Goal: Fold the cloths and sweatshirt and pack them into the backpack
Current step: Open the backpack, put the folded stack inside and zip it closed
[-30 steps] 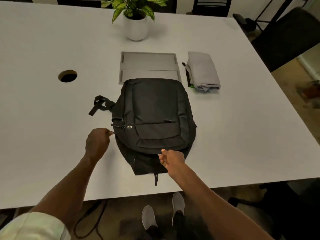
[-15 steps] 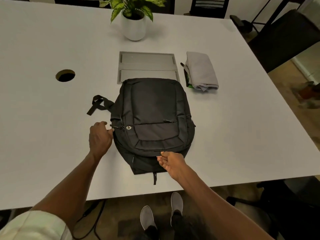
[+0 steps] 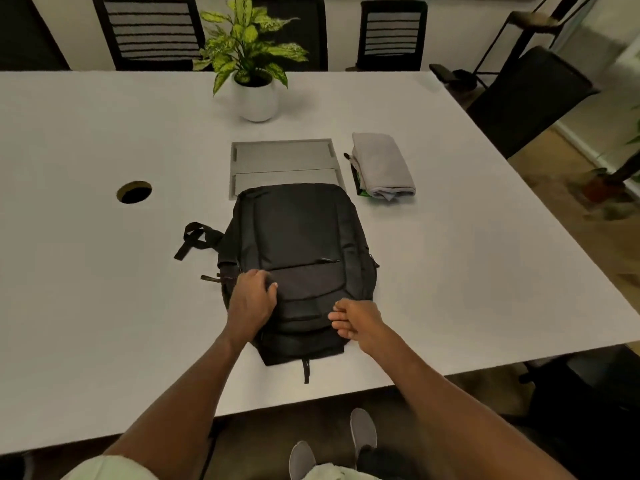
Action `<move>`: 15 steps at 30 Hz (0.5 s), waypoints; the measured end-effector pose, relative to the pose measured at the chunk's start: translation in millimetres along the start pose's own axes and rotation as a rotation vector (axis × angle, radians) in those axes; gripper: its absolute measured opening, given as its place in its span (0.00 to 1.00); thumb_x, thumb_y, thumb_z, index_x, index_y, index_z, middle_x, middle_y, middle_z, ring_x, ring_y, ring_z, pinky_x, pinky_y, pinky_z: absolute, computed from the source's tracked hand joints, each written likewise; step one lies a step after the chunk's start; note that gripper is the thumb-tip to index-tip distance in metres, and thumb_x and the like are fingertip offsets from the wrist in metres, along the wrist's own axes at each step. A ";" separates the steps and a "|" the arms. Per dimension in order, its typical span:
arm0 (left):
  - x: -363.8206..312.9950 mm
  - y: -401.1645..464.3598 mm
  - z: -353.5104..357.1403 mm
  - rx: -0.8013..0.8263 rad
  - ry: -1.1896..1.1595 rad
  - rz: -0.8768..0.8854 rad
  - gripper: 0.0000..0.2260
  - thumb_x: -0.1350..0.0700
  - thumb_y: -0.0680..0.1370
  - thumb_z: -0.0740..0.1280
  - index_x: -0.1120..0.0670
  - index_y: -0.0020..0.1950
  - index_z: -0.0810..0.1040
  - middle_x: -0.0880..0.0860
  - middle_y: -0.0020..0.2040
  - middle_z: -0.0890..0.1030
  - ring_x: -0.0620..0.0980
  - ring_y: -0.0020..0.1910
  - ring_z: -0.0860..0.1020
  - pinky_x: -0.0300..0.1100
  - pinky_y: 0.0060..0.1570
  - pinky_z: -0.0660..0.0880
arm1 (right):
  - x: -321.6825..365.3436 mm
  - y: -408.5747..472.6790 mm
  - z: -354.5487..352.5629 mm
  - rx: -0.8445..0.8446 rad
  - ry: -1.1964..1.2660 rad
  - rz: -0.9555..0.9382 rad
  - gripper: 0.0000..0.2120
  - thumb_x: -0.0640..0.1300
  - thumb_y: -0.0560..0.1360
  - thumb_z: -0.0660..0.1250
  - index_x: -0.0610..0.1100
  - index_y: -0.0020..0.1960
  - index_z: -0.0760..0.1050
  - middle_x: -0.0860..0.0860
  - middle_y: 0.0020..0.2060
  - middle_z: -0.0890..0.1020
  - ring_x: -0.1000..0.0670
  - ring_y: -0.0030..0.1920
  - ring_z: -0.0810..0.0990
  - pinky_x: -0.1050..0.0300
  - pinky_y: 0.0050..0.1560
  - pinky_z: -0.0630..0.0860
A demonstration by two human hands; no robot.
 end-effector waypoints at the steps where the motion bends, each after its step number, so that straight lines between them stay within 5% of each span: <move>1: -4.8 -0.8 -0.4 -0.005 0.001 0.012 0.09 0.54 0.76 0.67 0.58 0.50 0.80 0.57 0.47 0.80 0.56 0.50 0.77 0.49 0.53 0.74 | 3.4 -0.2 -3.0 0.005 0.012 -0.020 0.09 0.41 0.76 0.66 0.36 0.47 0.81 0.44 0.38 0.85 0.52 0.30 0.78 0.61 0.31 0.76; 15: -82.4 29.9 9.6 -0.007 -0.020 0.130 0.08 0.59 0.78 0.63 0.56 0.48 0.82 0.53 0.45 0.84 0.52 0.45 0.80 0.46 0.50 0.76 | 63.6 23.3 -56.0 0.053 0.105 -0.120 0.06 0.41 0.76 0.66 0.40 0.43 0.79 0.46 0.35 0.84 0.52 0.29 0.78 0.61 0.31 0.75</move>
Point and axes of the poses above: each hand's wrist, its own y-axis towards the middle knuckle, its own z-axis out of the palm, x = y × z, the point moved 1 cm from there along y, towards the middle knuckle
